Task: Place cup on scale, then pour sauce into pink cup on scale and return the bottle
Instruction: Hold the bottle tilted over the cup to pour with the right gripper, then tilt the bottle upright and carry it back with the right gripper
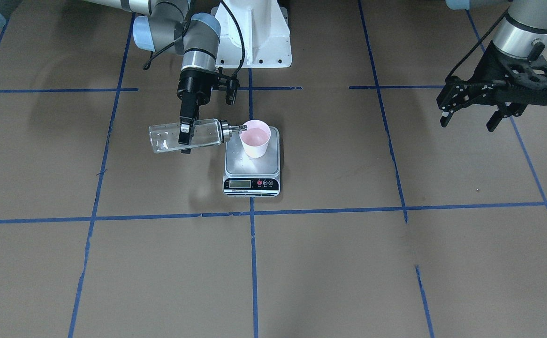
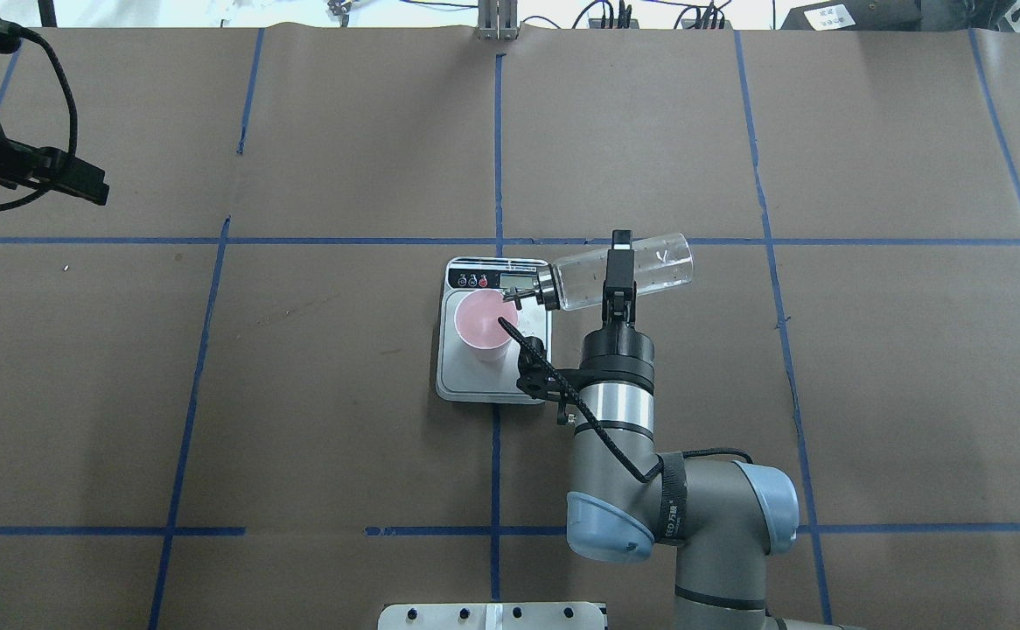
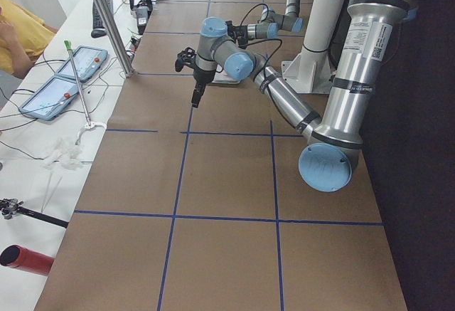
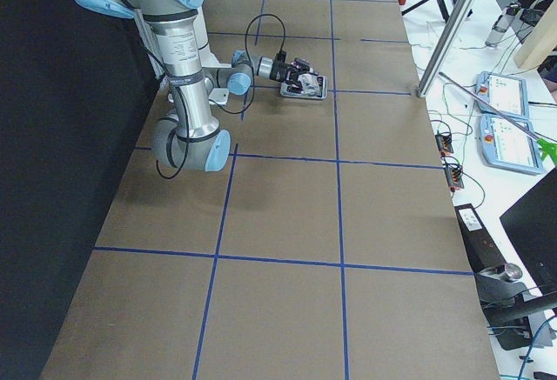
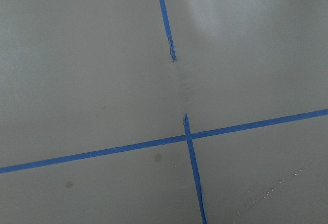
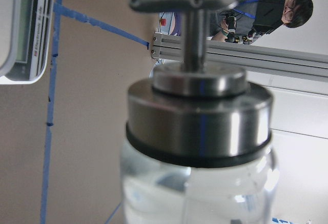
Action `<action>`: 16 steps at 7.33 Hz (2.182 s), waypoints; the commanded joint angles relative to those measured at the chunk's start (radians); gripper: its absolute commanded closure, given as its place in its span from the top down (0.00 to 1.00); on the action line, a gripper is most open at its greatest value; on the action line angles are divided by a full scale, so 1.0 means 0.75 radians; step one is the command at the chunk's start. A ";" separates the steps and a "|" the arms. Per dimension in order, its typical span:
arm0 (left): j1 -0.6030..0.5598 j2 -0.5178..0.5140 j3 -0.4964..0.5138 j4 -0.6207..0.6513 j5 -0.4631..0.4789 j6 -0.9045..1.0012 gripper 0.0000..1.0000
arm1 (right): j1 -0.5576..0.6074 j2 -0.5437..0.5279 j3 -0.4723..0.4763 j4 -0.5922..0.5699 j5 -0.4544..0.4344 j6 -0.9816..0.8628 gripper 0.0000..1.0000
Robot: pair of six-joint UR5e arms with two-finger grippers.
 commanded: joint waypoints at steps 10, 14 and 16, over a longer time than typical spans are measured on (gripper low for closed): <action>0.002 0.001 0.000 0.002 0.001 -0.007 1.00 | 0.003 -0.101 0.178 0.016 -0.039 -0.100 0.00; 0.002 -0.001 0.000 0.002 0.001 -0.011 1.00 | -0.022 -0.128 0.176 0.171 0.117 0.587 0.00; 0.004 -0.005 -0.002 0.002 0.001 -0.017 1.00 | -0.014 -0.164 0.172 0.378 0.232 0.950 0.00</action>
